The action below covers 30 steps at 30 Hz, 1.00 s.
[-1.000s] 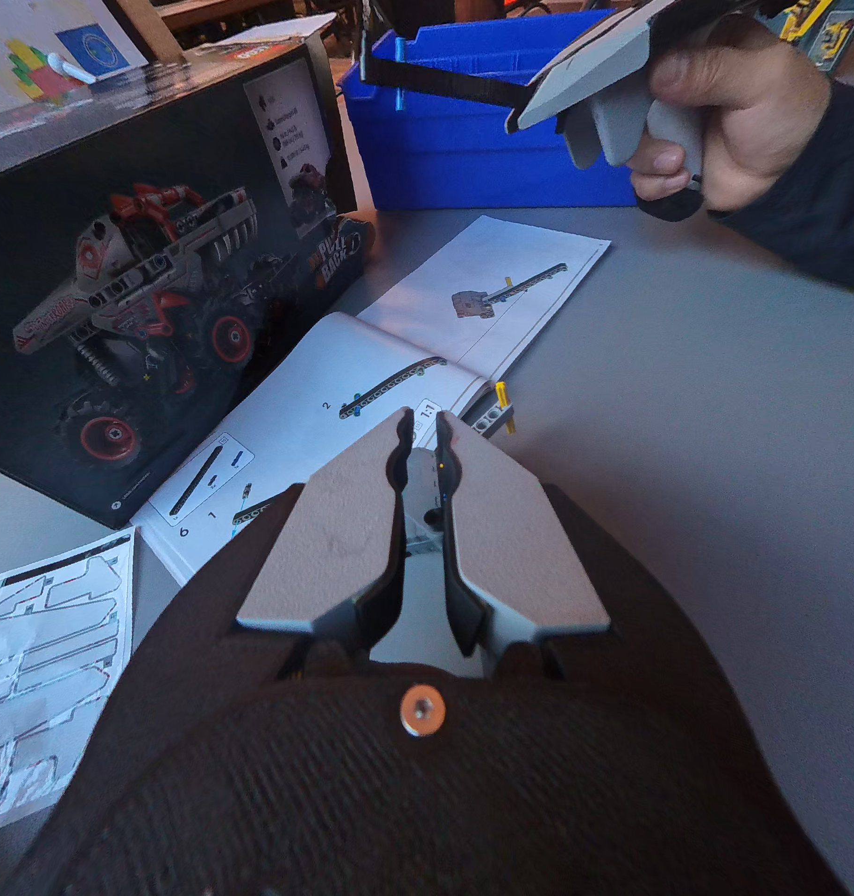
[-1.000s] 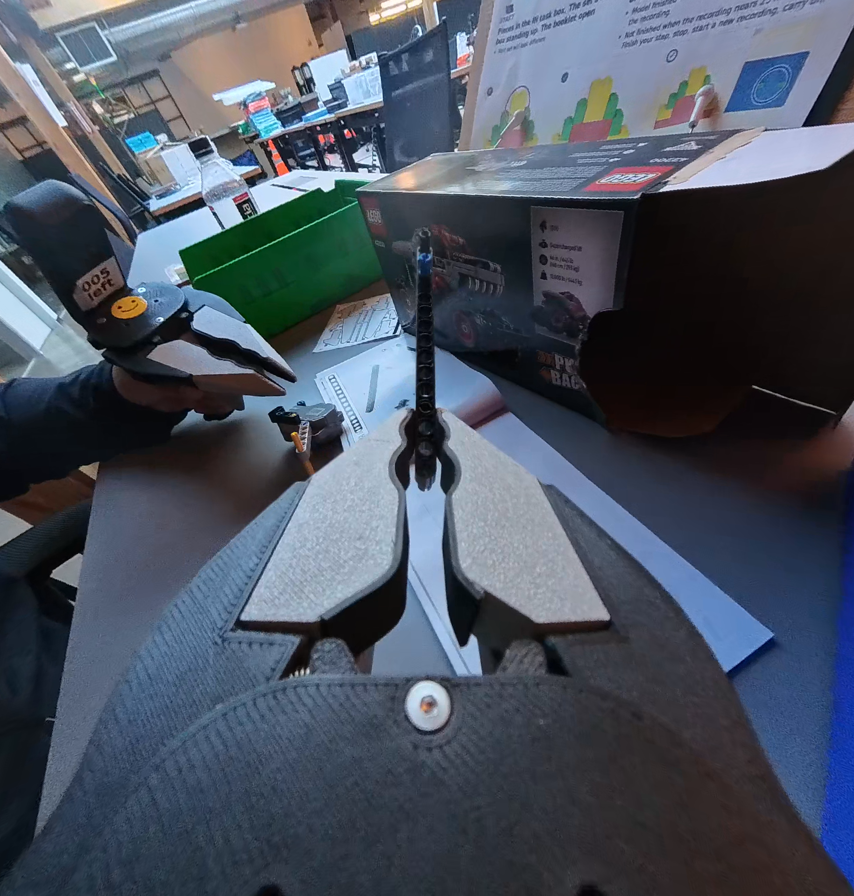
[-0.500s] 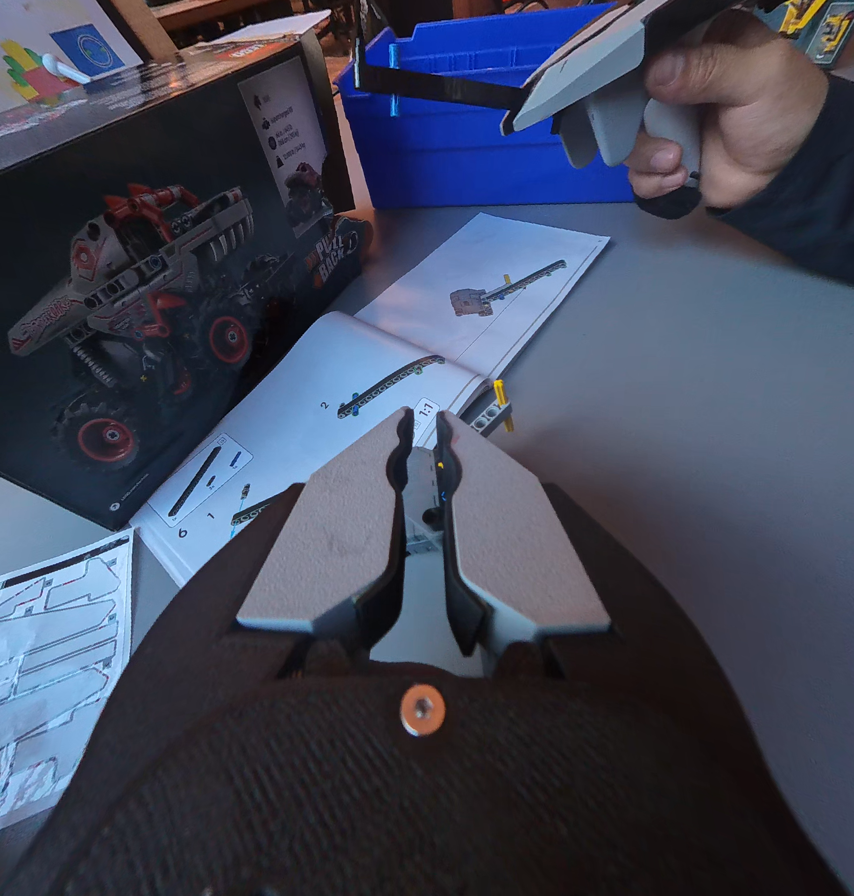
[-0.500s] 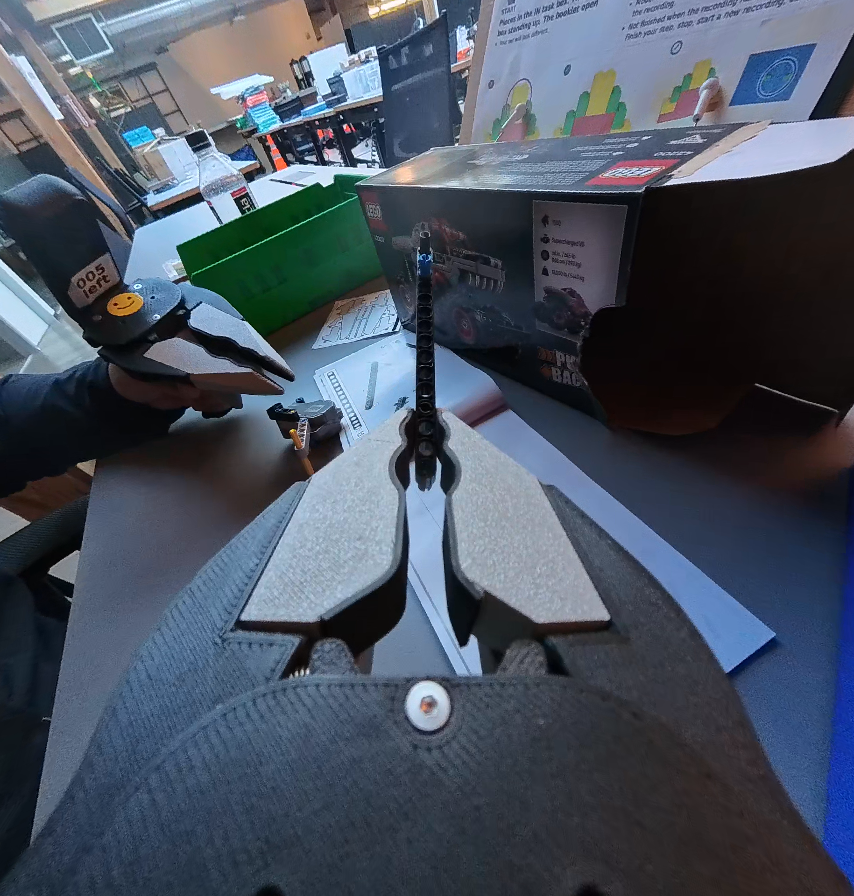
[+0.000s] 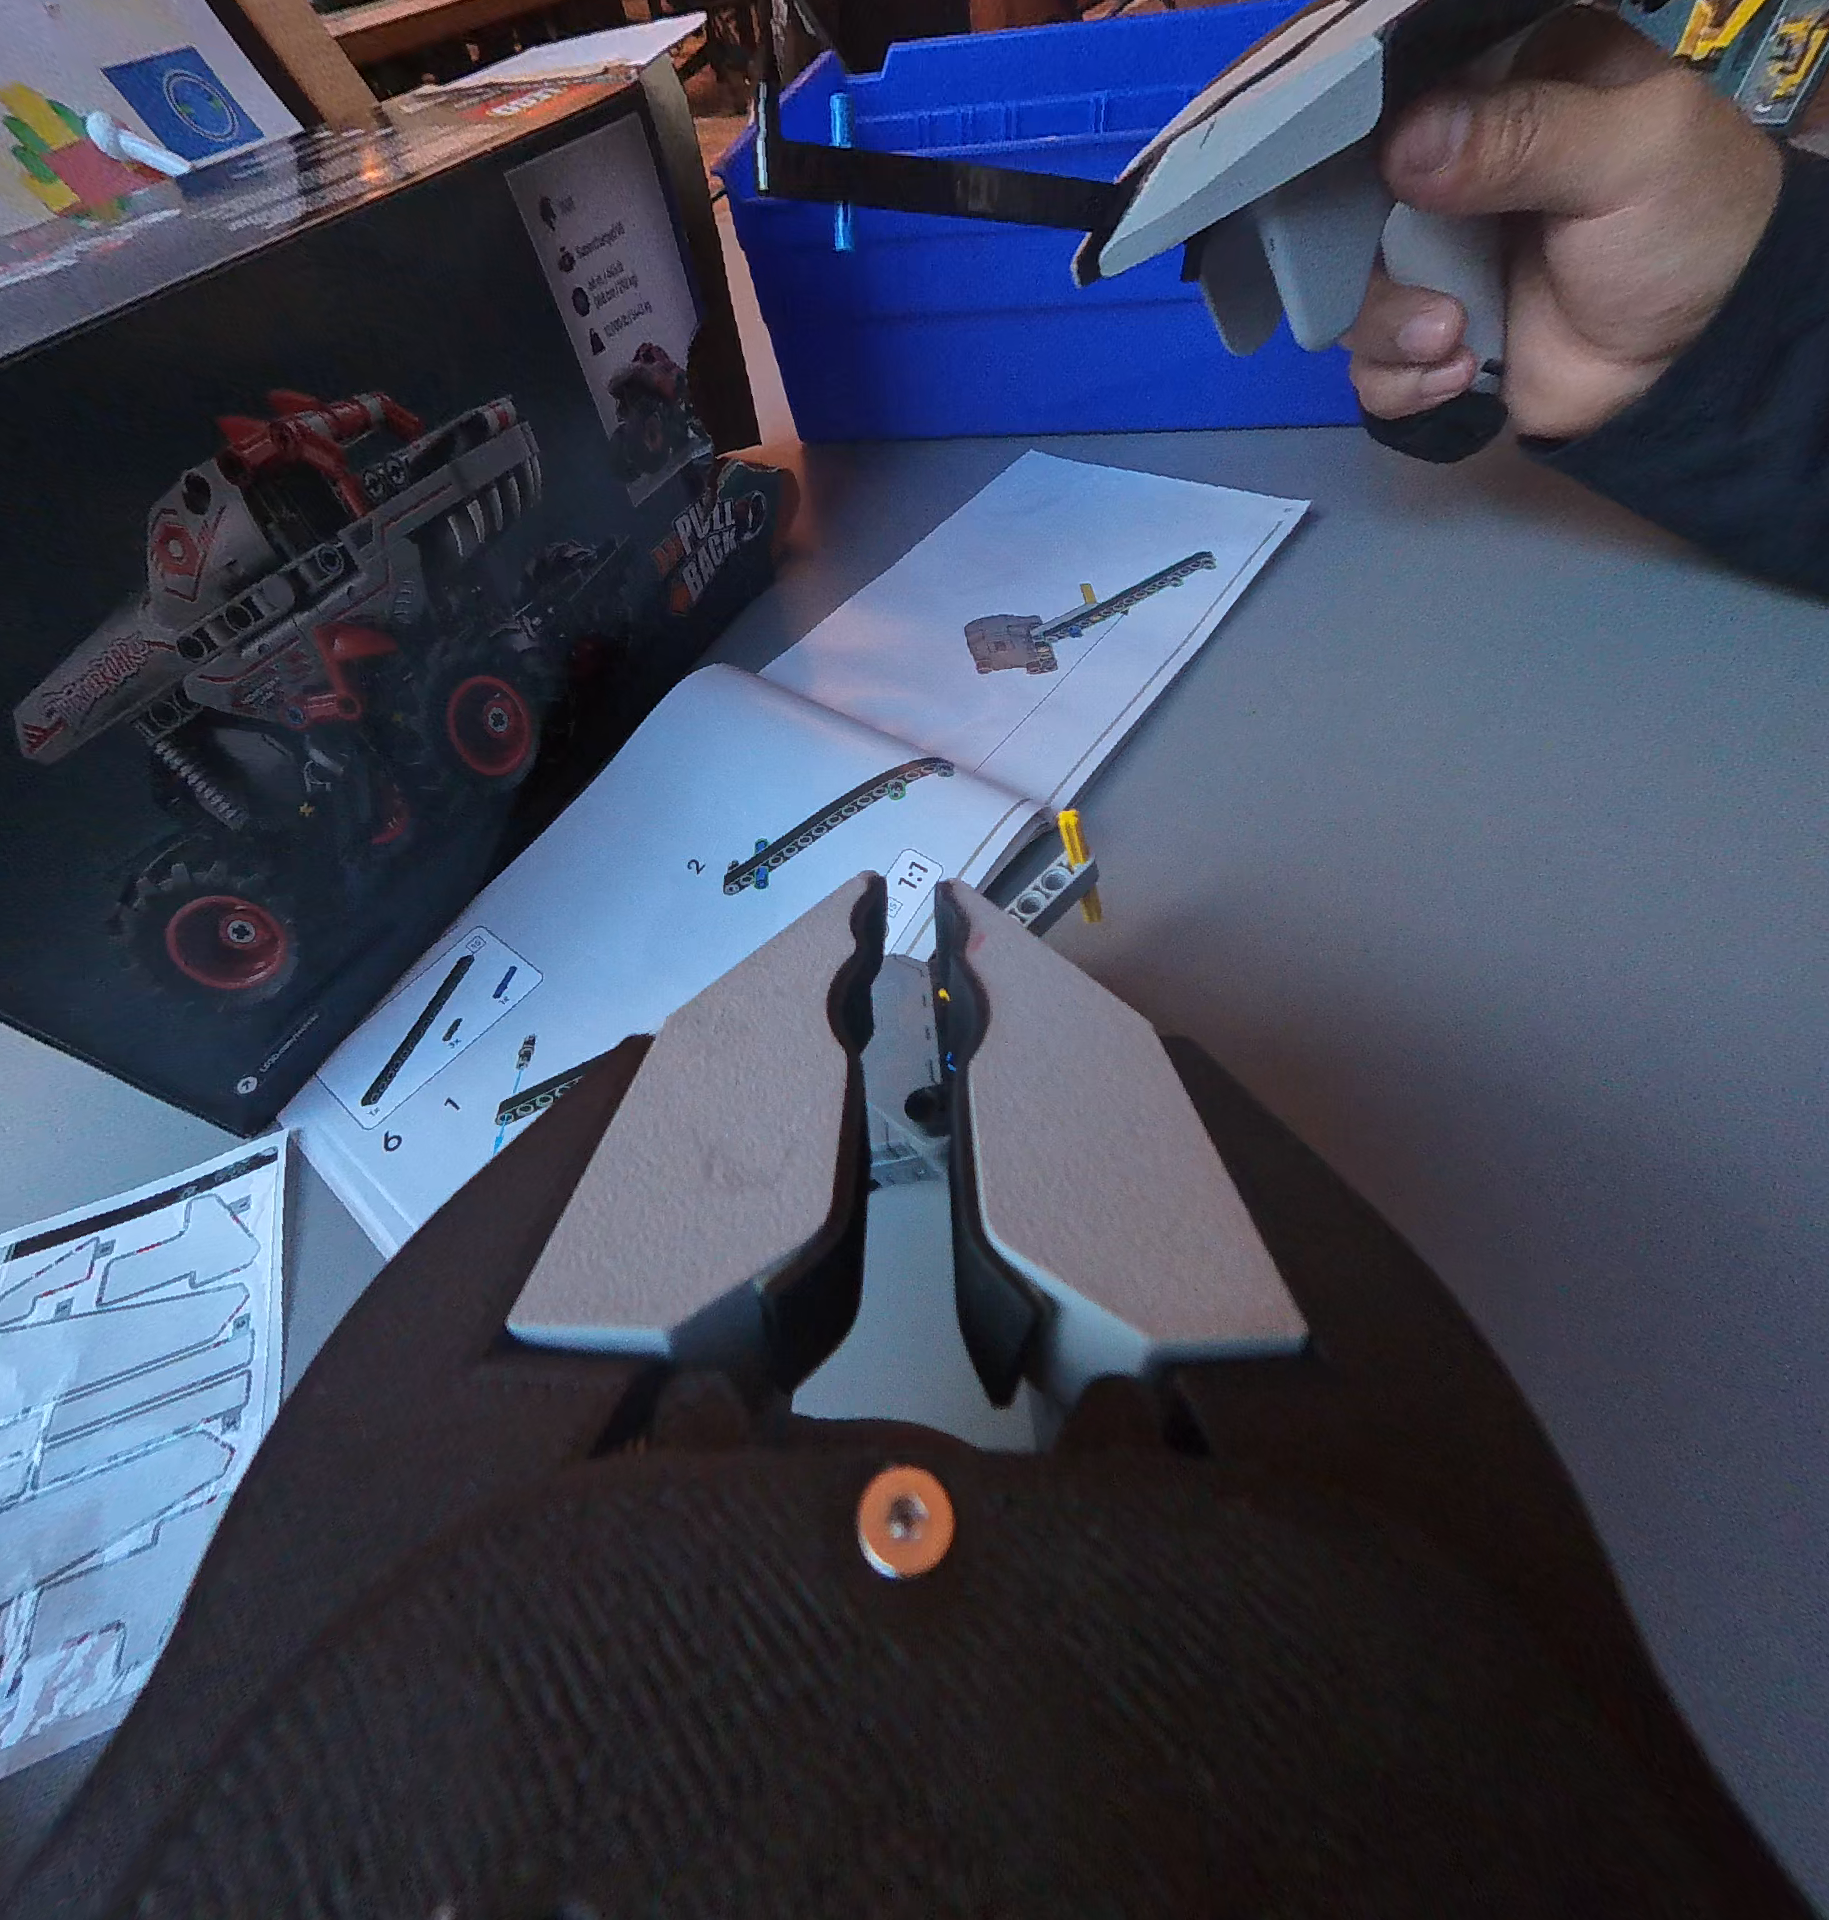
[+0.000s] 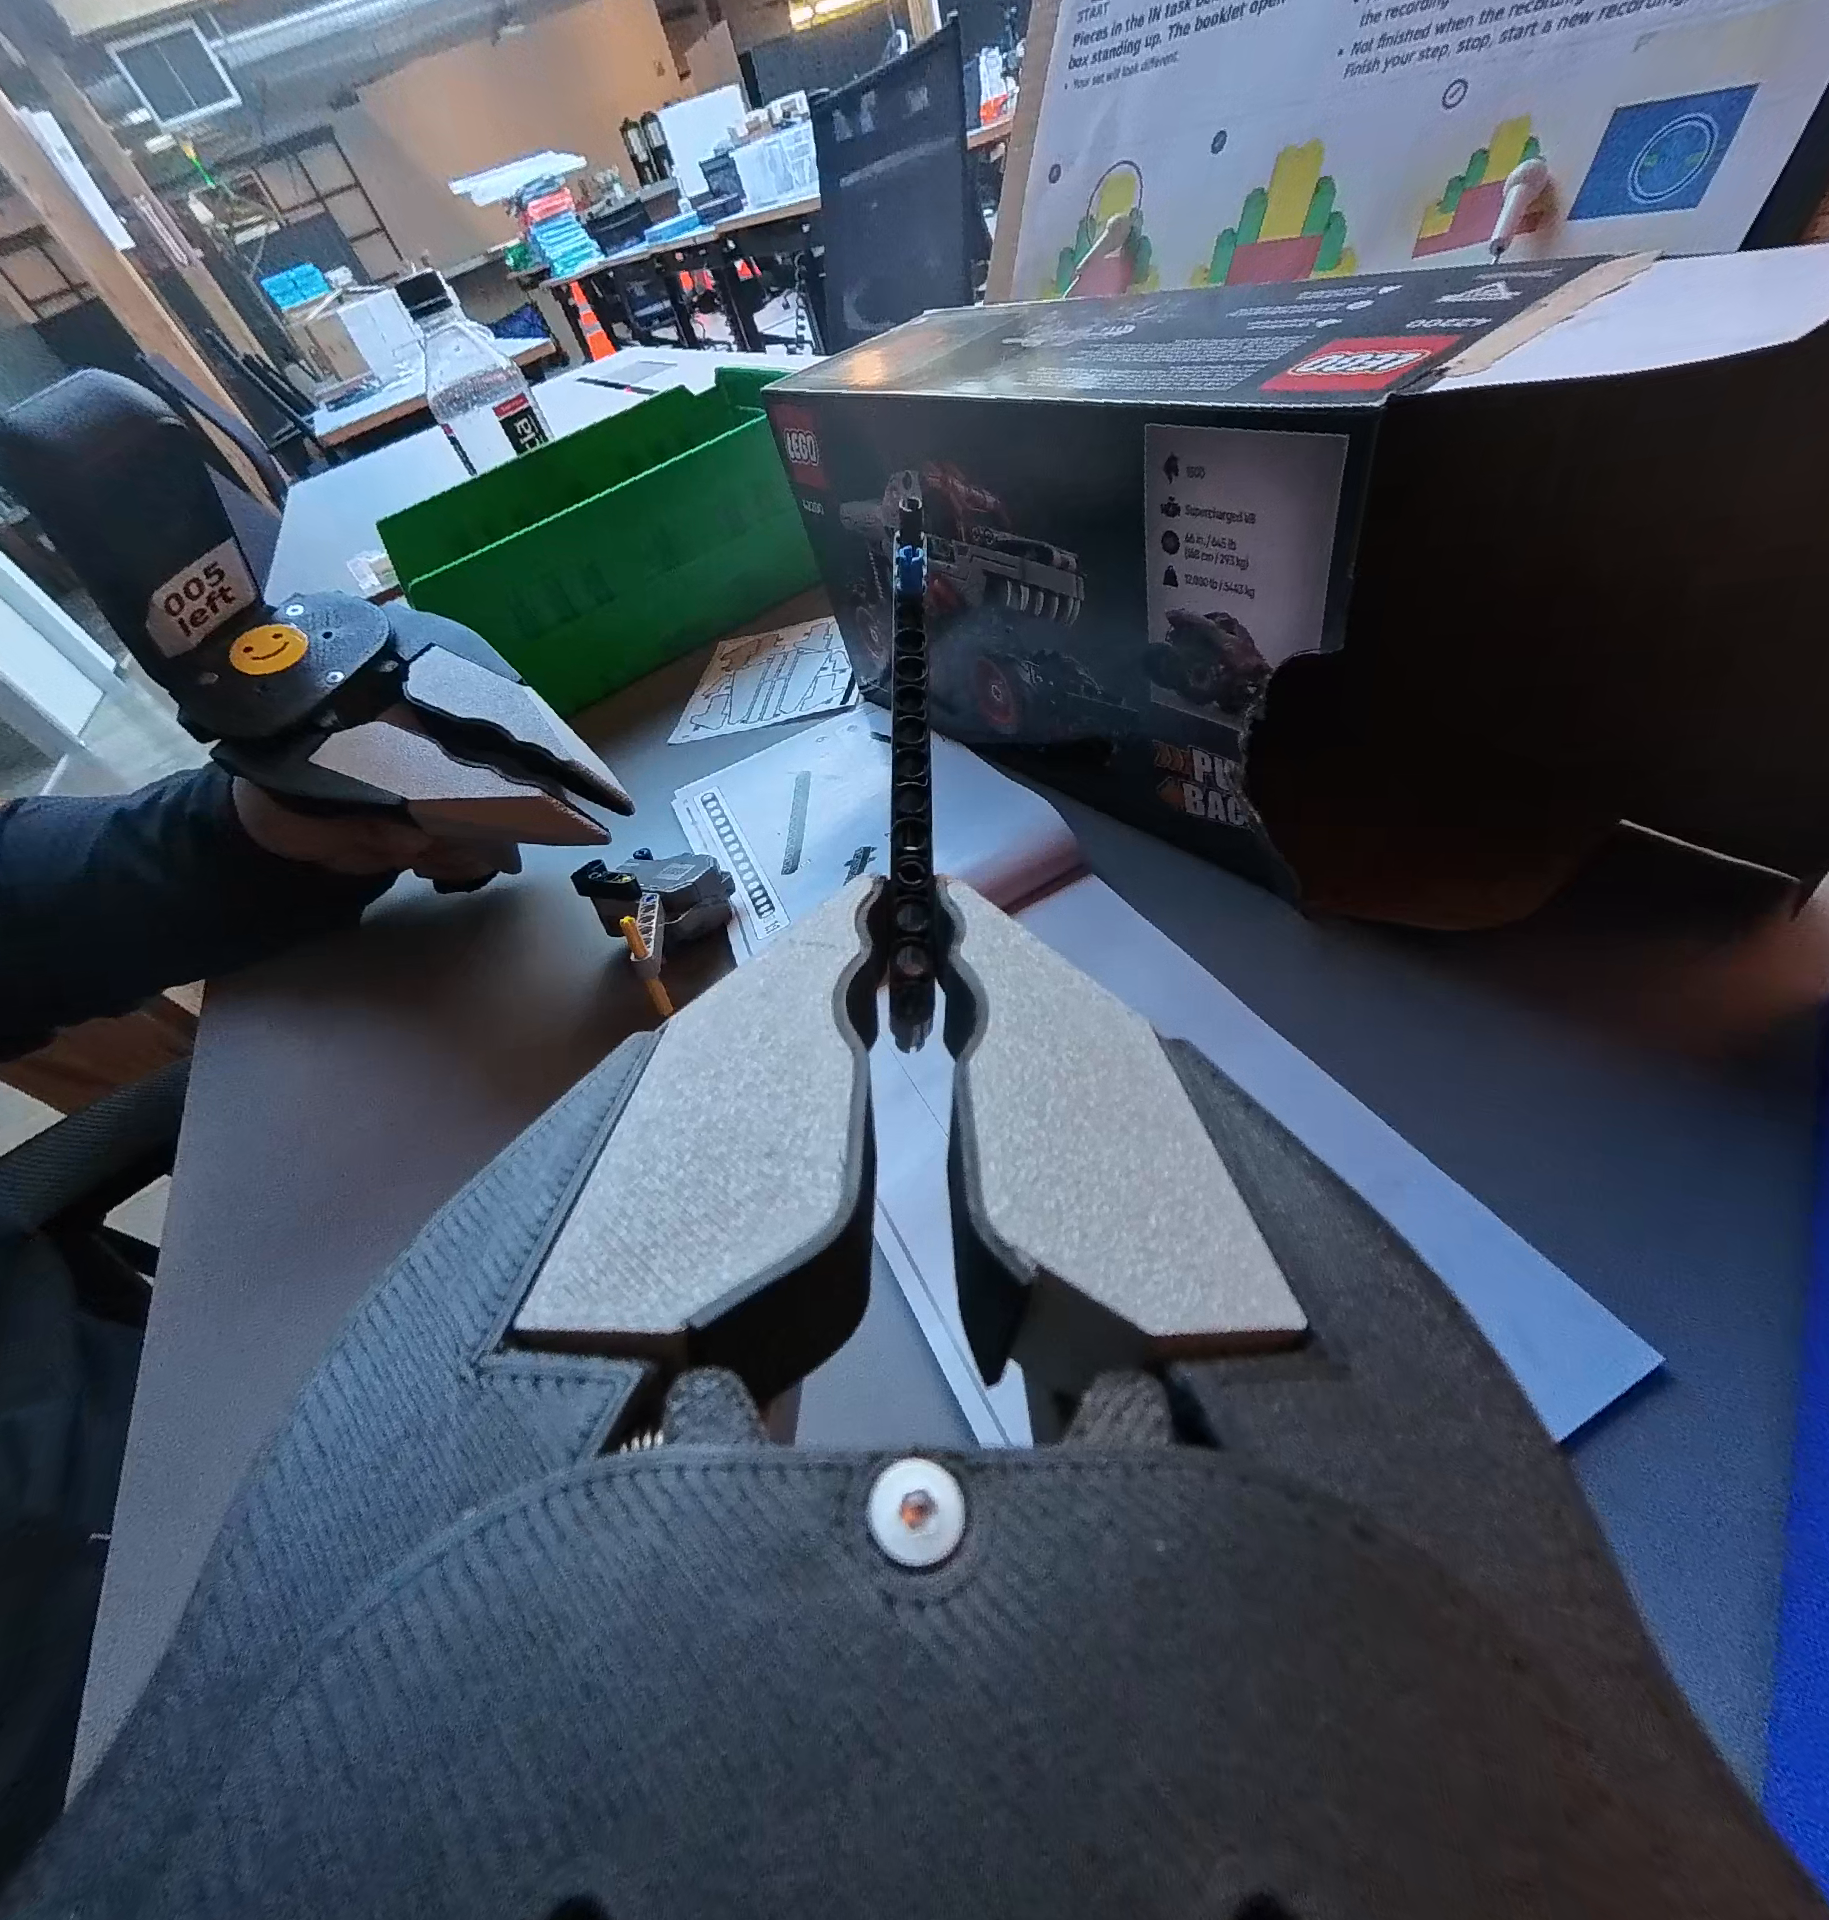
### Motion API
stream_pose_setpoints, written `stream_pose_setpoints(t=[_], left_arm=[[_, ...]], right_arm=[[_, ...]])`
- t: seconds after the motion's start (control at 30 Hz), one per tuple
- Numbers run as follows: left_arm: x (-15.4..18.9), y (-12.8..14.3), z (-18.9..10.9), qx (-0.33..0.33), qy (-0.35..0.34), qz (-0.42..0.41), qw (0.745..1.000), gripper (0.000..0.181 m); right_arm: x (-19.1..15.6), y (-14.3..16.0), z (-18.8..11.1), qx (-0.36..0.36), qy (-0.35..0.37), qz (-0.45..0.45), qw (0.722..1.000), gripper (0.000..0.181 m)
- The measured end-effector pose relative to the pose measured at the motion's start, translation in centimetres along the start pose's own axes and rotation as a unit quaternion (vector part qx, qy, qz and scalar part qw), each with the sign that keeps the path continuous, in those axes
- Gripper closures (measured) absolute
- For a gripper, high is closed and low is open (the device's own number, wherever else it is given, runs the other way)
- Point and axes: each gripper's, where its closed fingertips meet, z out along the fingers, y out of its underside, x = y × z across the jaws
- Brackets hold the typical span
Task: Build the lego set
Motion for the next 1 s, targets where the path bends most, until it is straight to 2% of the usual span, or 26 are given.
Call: stream_pose_setpoints(t=[0.47,0.73,0.87,1.0], left_arm=[[0.0,0.0,0.0,0.0,-0.001,0.0,1.0,0.175],[-0.1,0.1,0.1,-0.002,-0.003,0.001,1.0,0.174],[-0.1,0.1,0.1,-0.001,-0.001,0.0,1.0,0.174],[1.1,-1.0,-0.2,0.031,0.034,-0.008,0.999,0.162]], right_arm=[[-0.2,0.1,0.1,-0.005,-0.001,-0.004,1.0,0.176],[-0.8,0.4,0.4,-0.022,0.006,-0.04,0.999,0.176],[-2.2,0.4,0.7,-0.023,-0.025,-0.06,0.998,0.176],[-5.2,0.7,0.9,-0.029,-0.082,-0.115,0.99,0.176]])
